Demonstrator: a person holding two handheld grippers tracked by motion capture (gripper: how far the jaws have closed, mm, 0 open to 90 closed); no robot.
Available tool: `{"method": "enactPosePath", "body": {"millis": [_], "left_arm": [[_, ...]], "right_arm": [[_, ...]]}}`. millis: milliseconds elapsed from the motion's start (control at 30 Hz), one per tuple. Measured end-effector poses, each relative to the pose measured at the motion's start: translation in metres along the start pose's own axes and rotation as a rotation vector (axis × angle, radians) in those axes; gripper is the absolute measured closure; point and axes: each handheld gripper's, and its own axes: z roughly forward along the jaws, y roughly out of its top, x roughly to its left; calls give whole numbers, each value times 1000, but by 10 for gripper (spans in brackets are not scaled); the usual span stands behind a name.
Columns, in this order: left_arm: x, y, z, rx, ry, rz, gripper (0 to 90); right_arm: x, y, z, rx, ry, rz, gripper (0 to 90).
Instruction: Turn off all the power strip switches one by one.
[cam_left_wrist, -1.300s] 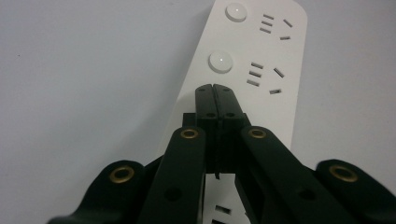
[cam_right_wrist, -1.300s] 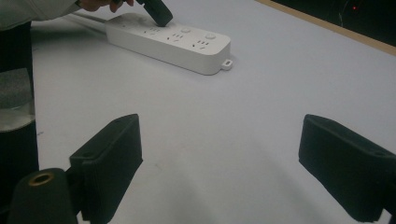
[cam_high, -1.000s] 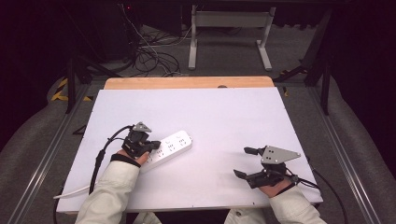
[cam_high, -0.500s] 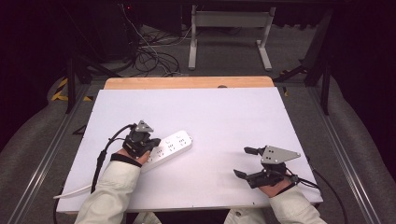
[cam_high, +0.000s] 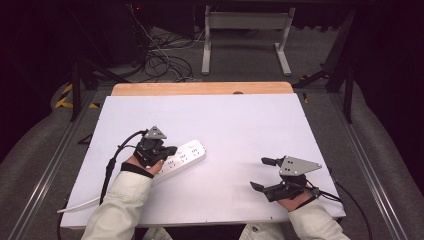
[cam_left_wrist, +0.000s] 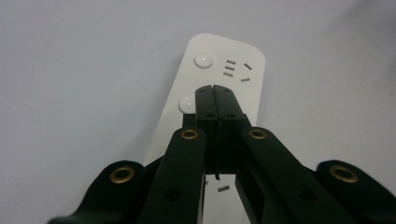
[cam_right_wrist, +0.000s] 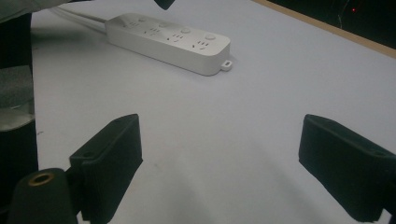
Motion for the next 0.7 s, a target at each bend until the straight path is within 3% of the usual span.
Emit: {"method": "enactPosePath", "body": {"millis": [33, 67, 333, 533, 700], "left_arm": [[0, 1, 1, 3, 3, 9, 900], [-2, 3, 4, -2, 41, 17, 900], [-6, 9, 17, 6, 33, 43, 900], [-2, 10, 25, 10, 16, 8, 900], [0, 8, 33, 28, 33, -8, 900]], "right_arm": [[0, 0, 0, 0, 0, 0, 135], [0, 0, 0, 1, 2, -1, 135], [0, 0, 1, 4, 4, -3, 135], [0, -1, 1, 6, 7, -3, 134], [0, -1, 1, 6, 8, -2, 134]]}}
